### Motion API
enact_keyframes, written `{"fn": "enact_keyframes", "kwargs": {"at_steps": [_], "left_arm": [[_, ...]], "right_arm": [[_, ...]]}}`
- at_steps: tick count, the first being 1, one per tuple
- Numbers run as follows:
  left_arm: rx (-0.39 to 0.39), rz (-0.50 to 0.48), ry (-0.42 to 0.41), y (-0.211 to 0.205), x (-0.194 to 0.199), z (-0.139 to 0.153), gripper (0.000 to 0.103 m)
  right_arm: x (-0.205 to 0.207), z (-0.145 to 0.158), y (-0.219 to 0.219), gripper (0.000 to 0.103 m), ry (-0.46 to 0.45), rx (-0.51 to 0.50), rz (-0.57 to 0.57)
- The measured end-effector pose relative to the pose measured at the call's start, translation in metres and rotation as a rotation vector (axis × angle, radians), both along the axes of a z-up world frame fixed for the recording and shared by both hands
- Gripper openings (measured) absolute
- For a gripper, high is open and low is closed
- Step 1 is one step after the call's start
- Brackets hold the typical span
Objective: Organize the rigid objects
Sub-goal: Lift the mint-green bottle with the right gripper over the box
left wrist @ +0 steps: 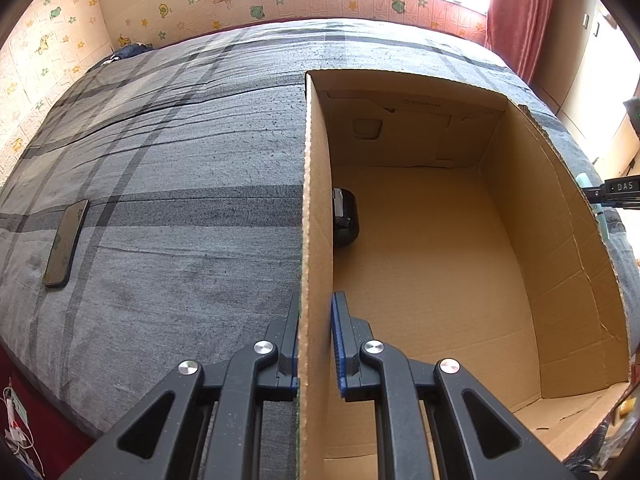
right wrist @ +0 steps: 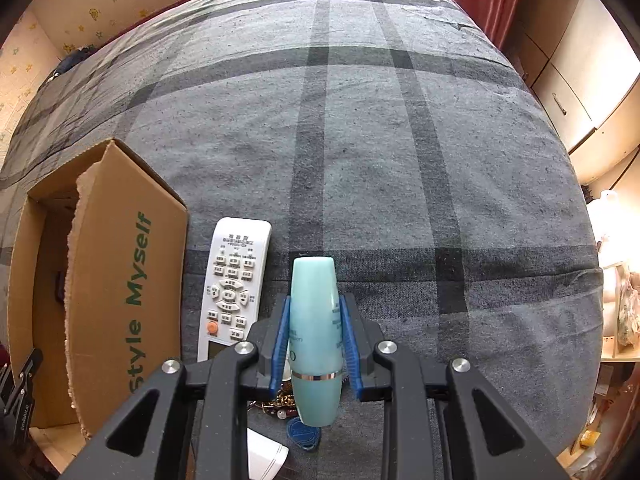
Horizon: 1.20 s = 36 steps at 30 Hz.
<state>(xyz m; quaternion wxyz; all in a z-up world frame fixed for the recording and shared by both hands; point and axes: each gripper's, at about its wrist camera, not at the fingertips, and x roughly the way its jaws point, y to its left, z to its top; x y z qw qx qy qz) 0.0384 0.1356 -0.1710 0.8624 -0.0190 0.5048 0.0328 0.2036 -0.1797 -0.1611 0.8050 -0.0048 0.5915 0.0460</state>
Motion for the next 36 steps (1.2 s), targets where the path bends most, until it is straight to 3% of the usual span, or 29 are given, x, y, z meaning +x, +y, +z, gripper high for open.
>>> {"fn": "enact_keyframes", "kwargs": {"at_steps": [9,15,23,36], "left_arm": [[0.001,-0.001,0.0,0.001,0.0,0.0,0.013],[0.002,-0.002,0.0,0.0,0.0,-0.001,0.013],[0.001,0.0,0.0,0.0,0.0,-0.001,0.013],[0.003,-0.002,0.0,-0.001,0.0,0.0,0.013]], "right_arm": [[-0.02,0.06,0.043,0.026,-0.082,0.003,0.107],[-0.028,0.082,0.073,0.026,-0.118,0.005,0.171],[-0.034,0.092,0.107,0.026,-0.132,0.026,0.238],[-0.044,0.078,0.165,0.026,-0.109,0.039,0.333]]}}
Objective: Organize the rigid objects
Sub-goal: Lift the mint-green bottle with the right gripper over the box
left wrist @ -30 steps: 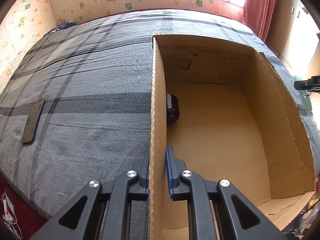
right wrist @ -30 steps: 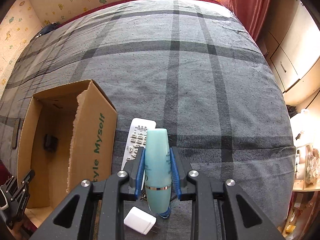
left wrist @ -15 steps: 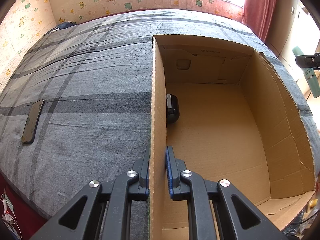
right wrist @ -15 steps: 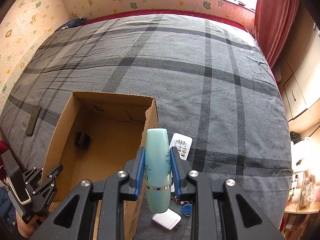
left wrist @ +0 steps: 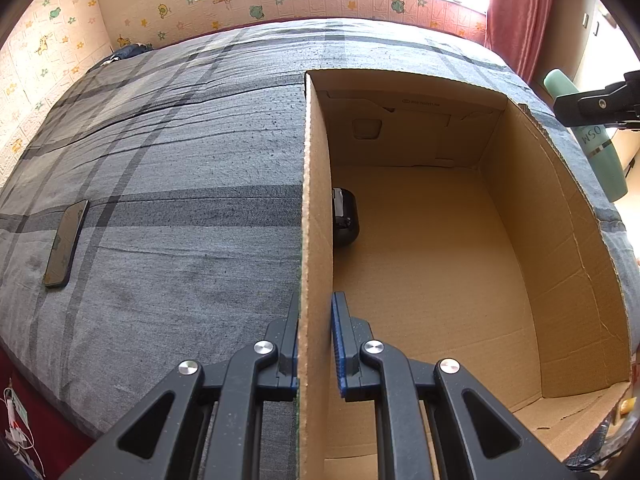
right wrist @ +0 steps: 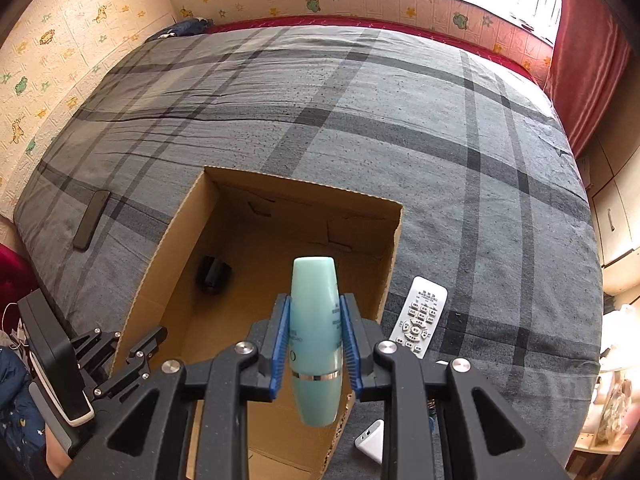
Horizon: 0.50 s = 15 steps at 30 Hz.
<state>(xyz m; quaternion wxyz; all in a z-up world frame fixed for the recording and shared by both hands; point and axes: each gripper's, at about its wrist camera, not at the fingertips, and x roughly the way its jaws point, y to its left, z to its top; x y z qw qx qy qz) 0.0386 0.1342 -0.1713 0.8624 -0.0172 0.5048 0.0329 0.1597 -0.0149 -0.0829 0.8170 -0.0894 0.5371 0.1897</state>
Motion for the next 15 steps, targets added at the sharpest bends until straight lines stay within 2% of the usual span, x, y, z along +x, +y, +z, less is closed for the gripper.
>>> {"fn": "enact_keyframes", "kwargs": {"at_steps": [15], "left_arm": [[-0.002,0.001,-0.001,0.001,0.0,0.0,0.013]], "right_arm": [[-0.004,-0.075,0.043,0.026,0.126,-0.053,0.043]]}}
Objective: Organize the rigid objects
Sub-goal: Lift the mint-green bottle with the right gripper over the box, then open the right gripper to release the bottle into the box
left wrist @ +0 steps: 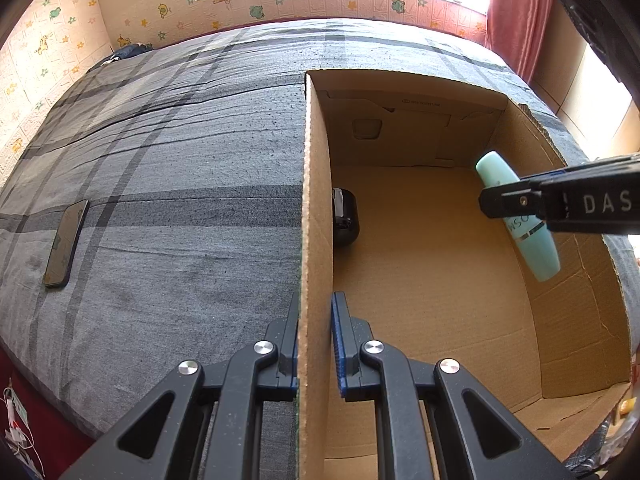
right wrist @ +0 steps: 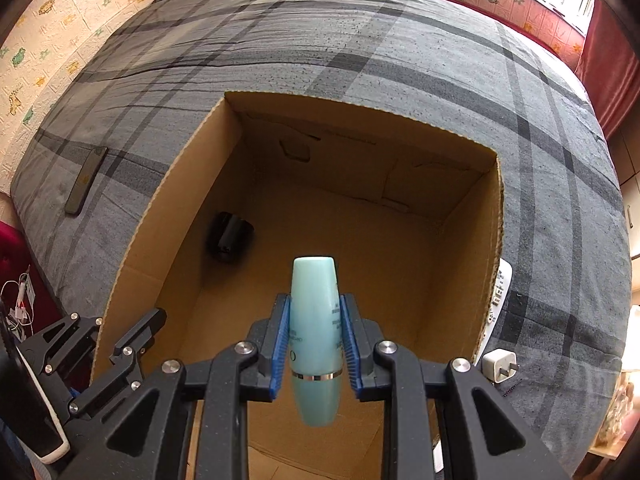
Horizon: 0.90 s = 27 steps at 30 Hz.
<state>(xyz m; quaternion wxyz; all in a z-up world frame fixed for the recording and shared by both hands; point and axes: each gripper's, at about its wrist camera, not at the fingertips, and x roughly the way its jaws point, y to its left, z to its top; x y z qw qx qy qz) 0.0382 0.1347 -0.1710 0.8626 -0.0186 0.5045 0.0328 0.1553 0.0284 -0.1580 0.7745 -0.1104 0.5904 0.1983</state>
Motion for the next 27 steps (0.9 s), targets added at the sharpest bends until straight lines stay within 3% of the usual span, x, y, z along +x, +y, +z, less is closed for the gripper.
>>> {"fn": "enact_keyframes", "kwargs": {"at_steps": [11,19,21,23,27], "left_arm": [[0.001,-0.001,0.0,0.001,0.0,0.0,0.013],[0.001,0.0,0.001,0.001,0.0,-0.001,0.013],[0.001,-0.002,0.004,0.001,0.0,-0.001,0.013],[0.004,0.0,0.002,0.001,0.0,-0.001,0.013],[0.006,0.0,0.002,0.001,0.001,-0.001,0.013]], "right_arm": [[-0.011,-0.038,0.012,0.026,0.082,-0.032,0.012],[-0.01,-0.031,0.01,0.028,0.061,-0.018,0.007],[-0.008,-0.029,0.011,0.038,0.061,-0.007,0.005],[-0.007,-0.026,0.009,0.058,0.051,0.017,-0.008],[-0.007,-0.022,0.01,0.073,0.044,0.022,-0.012]]}}
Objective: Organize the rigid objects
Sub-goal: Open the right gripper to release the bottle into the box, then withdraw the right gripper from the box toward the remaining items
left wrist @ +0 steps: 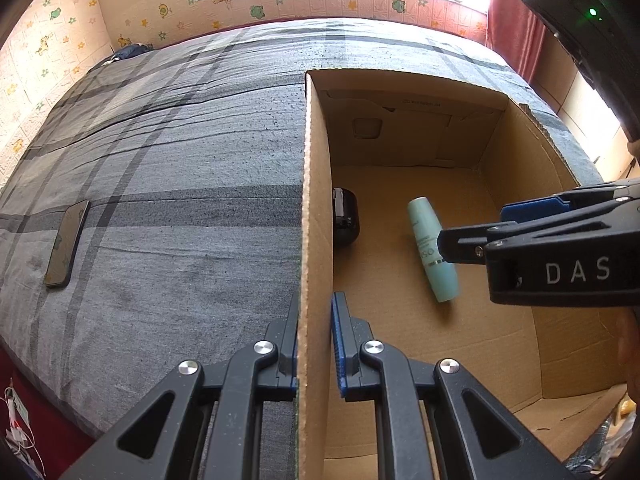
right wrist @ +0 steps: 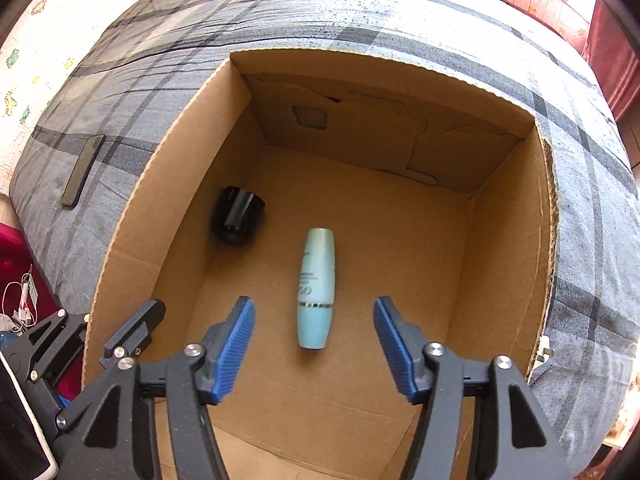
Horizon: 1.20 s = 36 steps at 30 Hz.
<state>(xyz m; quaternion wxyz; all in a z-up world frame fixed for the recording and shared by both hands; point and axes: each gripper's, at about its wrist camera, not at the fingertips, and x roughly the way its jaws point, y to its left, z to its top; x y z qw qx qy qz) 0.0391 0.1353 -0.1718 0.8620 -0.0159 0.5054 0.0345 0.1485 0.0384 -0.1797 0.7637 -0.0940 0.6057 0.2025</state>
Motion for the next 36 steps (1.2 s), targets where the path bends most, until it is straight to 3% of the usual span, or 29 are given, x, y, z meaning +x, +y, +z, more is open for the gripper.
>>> {"fn": "enact_keyframes", "kwargs": {"at_steps": [2,8,18,33,36], "left_arm": [[0.001,0.001,0.001,0.0,0.0,0.0,0.013],[0.0,0.001,0.002,0.0,0.0,0.0,0.013],[0.001,0.002,0.002,0.0,0.0,0.0,0.013],[0.002,0.002,0.004,0.0,0.001,-0.001,0.013],[0.004,0.002,0.005,0.0,0.001,-0.001,0.013]], "right_arm": [[0.002,0.0,0.0,0.084,0.005,0.023,-0.012],[0.0,0.009,-0.002,0.084,-0.002,0.04,-0.008],[-0.005,0.051,-0.01,0.084,-0.101,0.034,-0.023],[-0.005,0.087,-0.069,0.086,-0.157,0.021,-0.135],[-0.005,0.091,-0.088,0.097,-0.165,0.022,-0.168]]}}
